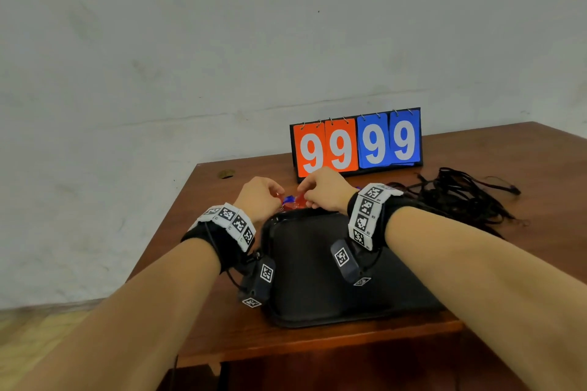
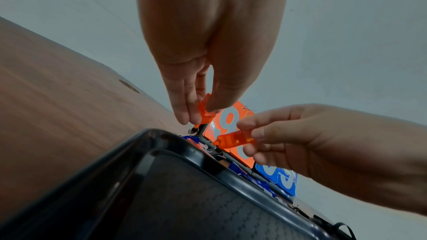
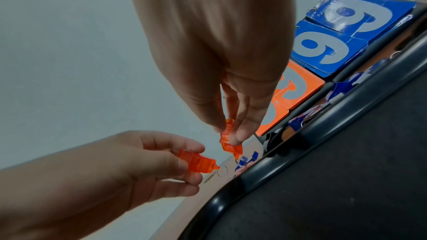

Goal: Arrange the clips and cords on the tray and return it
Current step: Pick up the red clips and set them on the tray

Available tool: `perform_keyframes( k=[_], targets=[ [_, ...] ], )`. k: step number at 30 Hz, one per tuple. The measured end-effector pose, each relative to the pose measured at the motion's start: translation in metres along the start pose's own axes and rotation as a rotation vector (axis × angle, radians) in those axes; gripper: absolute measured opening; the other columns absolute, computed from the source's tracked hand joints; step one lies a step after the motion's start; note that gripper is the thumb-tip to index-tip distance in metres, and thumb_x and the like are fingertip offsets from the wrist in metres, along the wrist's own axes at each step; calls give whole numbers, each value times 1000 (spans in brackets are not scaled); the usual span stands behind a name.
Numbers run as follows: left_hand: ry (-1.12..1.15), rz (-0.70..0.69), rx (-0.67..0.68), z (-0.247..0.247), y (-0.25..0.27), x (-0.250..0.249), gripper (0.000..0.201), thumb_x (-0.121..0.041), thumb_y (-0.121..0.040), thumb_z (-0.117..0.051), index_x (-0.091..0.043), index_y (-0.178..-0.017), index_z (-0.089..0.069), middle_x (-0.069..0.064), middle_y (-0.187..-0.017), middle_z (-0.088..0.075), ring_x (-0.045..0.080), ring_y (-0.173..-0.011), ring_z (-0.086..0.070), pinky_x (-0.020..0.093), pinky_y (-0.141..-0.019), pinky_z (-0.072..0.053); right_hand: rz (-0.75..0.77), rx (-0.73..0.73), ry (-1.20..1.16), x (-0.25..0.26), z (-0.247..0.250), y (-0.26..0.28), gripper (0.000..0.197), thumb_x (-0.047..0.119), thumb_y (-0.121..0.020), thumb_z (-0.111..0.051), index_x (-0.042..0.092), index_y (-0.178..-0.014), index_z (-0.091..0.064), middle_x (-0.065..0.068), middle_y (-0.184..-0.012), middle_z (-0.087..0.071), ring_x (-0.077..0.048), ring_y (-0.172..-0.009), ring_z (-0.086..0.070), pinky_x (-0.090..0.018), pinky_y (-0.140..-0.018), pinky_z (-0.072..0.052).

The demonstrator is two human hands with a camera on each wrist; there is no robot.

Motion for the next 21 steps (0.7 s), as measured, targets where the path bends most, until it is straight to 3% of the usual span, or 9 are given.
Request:
perform_keyframes(
  k=[2, 4, 7, 11, 14, 18, 21],
  targets=[
    [-87, -34, 17, -5, -1, -5, 31, -2, -85, -61, -17, -110, -72, -1, -110, -70, 14, -103, -64, 27, -94, -49, 31, -28, 67, 2, 2, 1, 28, 3, -91, -58, 12, -115, -70, -6, -111, -70, -17, -99, -65, -31, -95, -53],
    [-156, -58, 45, -11, 0, -7, 35, 0, -87, -60, -15, -116, -72, 1, -115, -70, 16, -106, -64, 28, -96, -48, 68, -25, 146, 5, 1, 5, 30, 2, -92, -56, 11, -117, -70, -5, -118, -68, -17, -106, -63, -25, -94, -49],
    [-244, -95, 104, -20, 2, -7, 36, -1, -87, -60, -18, -116, -73, 2, -117, -71, 18, -106, -65, 31, -98, -51, 90, 32, 227, 8, -6, 9, 33, 1, -92, -55, 9, -121, -69, -7, -119, -68, -18, -105, -64, -23, -89, -48],
    [-298, -135, 148, -26, 9, -11, 36, -2, -86, -62, -18, -116, -74, 4, -109, -73, 18, -98, -68, 29, -91, -53, 84, 85, 250, 10, -12, 17, 35, 1, -92, -58, 12, -123, -68, -5, -119, -68, -17, -103, -64, -26, -91, -51],
    [-325, -160, 163, -28, 14, -12, 35, -1, -87, -62, -16, -117, -73, 4, -111, -72, 20, -101, -68, 30, -94, -52, 99, 99, 259, 12, -15, 22, 33, 2, -90, -61, 13, -120, -69, -4, -117, -69, -17, -101, -64, -29, -93, -53],
    [-381, -168, 230, -34, 19, -9, 32, -6, -88, -63, -16, -117, -73, 5, -117, -70, 22, -105, -66, 33, -97, -50, 125, 115, 239, 16, -20, 28, 32, 5, -88, -65, 14, -119, -68, -4, -109, -70, -11, -87, -62, -26, -85, -53],
    [-398, -175, 273, -35, 22, -8, 31, -9, -87, -65, -17, -116, -74, 4, -117, -68, 21, -102, -65, 28, -89, -49, 132, 185, 272, 18, -28, 32, 39, 6, -86, -68, 14, -123, -64, -2, -114, -68, -14, -99, -63, -28, -92, -52]
  ],
)
Point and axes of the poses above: each hand's wrist, its own y-axis away from the middle knuckle, its own z-axis out of the back of the hand, x = y × z, the point moved 9 cm from there along -y, towards the middle knuckle
